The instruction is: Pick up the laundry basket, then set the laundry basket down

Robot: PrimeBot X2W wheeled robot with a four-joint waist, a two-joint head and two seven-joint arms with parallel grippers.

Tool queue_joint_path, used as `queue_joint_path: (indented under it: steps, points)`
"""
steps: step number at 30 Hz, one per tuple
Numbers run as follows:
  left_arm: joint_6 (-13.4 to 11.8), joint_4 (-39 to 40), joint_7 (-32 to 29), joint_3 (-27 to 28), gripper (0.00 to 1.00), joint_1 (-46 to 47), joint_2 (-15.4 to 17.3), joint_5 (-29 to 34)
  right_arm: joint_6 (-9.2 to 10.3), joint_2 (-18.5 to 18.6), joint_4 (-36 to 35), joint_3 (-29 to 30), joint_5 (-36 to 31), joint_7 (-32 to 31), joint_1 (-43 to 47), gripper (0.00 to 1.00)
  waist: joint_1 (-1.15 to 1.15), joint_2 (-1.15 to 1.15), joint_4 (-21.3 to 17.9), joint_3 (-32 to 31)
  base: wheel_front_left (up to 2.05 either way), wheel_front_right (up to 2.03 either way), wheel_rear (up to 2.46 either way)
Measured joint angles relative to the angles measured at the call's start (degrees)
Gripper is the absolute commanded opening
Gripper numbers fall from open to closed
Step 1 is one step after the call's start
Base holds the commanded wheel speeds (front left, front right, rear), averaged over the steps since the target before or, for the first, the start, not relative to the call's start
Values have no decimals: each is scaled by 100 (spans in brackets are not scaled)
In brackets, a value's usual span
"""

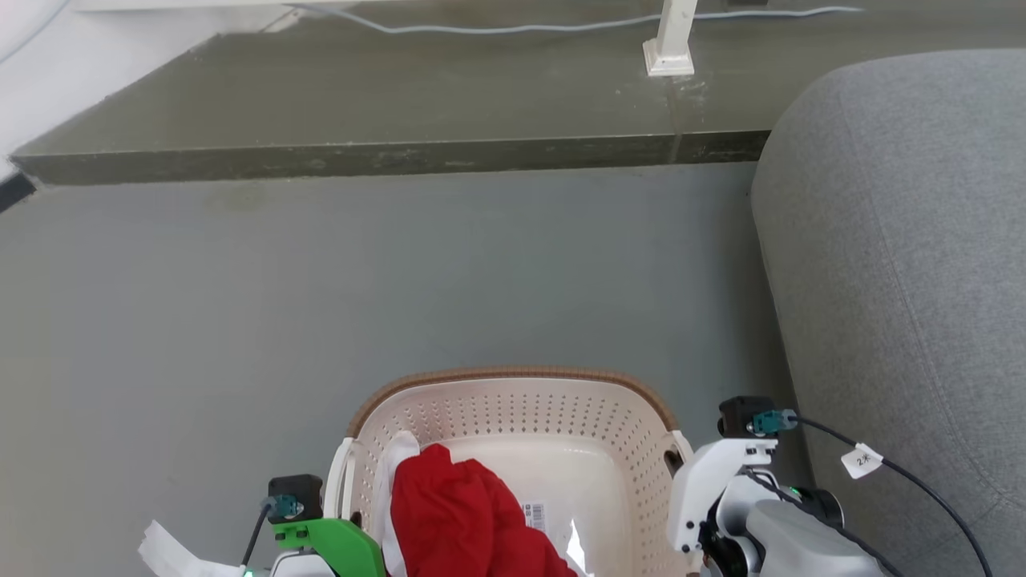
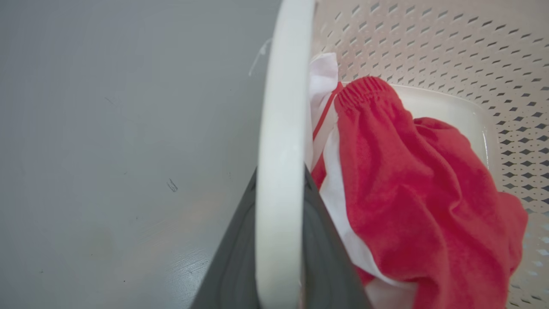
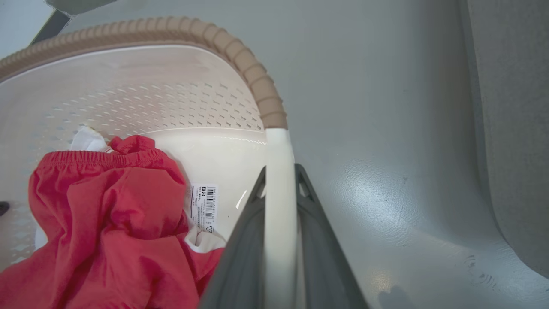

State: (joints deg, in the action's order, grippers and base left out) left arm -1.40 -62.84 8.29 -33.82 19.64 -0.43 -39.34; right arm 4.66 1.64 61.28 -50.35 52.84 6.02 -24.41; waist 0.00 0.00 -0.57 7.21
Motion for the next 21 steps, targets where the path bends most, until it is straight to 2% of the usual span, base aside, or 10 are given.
queue_joint_path:
  steps: [21]
  points:
    - [-141, 64, 92, -100, 0, 488, 33, -175, 57, 29, -1, -156, 67, 108, -679, 0, 0, 0, -11, 644, 0, 0, 0]
